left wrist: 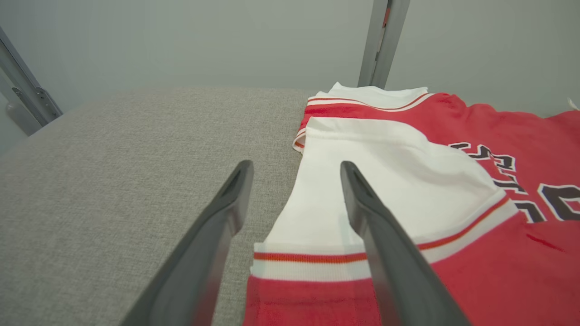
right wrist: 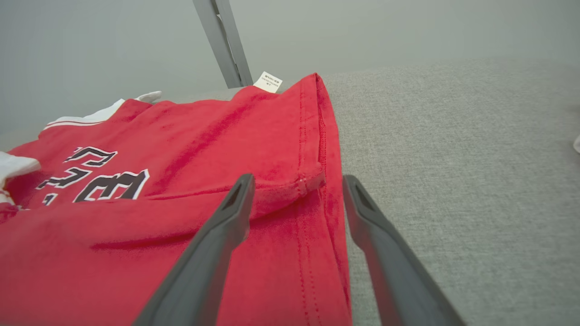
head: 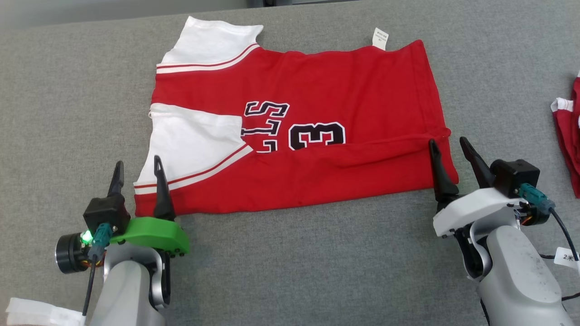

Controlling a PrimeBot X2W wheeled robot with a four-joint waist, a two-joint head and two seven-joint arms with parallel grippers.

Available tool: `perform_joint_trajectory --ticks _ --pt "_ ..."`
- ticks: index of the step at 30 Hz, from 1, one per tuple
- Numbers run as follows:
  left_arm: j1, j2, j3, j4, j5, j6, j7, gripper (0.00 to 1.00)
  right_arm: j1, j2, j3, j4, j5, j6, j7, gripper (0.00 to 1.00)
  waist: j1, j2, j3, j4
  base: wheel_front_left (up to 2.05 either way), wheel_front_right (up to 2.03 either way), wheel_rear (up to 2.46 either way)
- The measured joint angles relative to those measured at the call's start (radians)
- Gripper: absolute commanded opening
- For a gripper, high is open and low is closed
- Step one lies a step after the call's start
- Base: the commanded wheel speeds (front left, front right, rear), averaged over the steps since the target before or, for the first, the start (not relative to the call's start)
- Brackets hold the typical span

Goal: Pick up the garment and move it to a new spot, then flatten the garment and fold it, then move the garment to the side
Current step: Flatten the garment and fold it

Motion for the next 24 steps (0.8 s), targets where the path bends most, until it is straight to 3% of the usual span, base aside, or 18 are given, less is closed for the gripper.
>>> perform_joint_trajectory --ticks 8,24 --pt "0.045 0.0 -0.007 0.049 -0.026 0.02 0.0 1.0 0.07 0.022 -0.041 -0.045 -0.114 0.0 0.0 1.0 0.0 0.0 -0.001 -0.006 0.0 0.0 0.0" --pt "0.06 0.0 -0.007 0.144 -0.032 0.032 -0.003 1.0 0.102 0.03 -0.053 0.012 -0.173 0.0 0.0 1.0 0.0 0.0 0.004 -0.018 0.0 0.0 0.0"
